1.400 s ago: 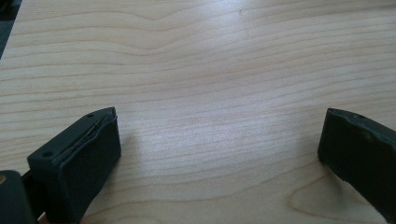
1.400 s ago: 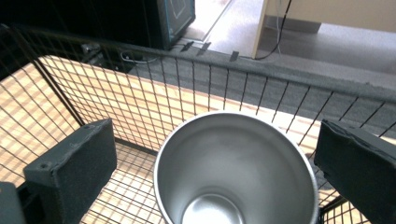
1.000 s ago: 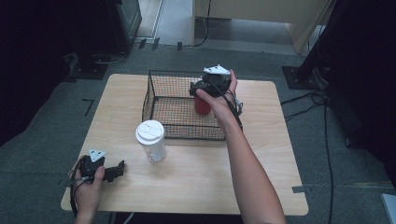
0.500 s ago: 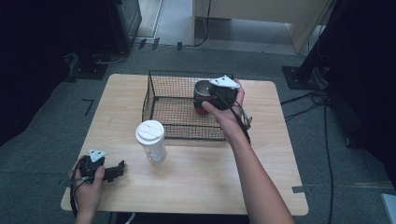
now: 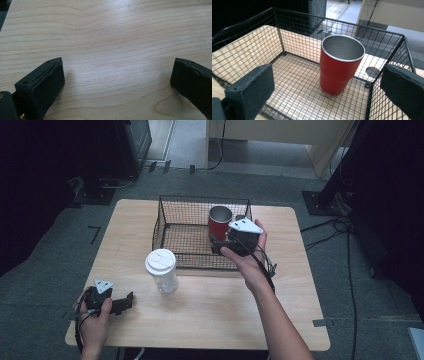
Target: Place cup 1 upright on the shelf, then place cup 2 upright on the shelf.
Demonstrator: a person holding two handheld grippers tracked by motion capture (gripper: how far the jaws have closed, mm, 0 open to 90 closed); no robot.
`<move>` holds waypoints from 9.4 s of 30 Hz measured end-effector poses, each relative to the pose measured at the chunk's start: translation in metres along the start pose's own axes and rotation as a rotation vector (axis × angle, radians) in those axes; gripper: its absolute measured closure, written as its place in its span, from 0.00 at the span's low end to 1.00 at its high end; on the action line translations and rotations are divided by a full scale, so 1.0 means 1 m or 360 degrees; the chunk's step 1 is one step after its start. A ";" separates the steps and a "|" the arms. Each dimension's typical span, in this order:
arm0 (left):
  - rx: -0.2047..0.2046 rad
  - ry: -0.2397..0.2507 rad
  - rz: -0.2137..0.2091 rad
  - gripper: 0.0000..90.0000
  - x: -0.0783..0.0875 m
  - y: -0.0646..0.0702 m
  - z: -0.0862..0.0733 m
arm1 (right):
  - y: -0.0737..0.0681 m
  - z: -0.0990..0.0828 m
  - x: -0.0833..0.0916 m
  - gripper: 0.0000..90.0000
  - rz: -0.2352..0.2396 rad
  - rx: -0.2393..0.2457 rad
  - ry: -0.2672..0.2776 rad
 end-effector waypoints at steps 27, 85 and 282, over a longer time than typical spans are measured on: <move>0.0002 0.0001 -0.0001 0.00 0.000 0.000 0.000 | -0.044 -0.048 0.036 0.00 0.0192 0.0056 -0.0005; 0.0000 -0.0002 -0.0002 0.00 0.000 0.000 0.000 | -0.141 -0.055 0.000 0.00 0.0562 0.0182 -0.0053; -0.0009 -0.0007 -0.0006 0.00 -0.001 0.001 0.001 | -0.066 0.048 -0.089 0.18 0.0196 0.0045 0.0301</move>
Point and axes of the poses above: each handheld gripper's, and its own axes: x roughly backward along the jaws, z roughly out of its top, y roughly to its right, the point moved 3 cm from there along -x, roughly forward along the jaws, and after that the axes turned 1 degree about -z, right-handed, at the moved point
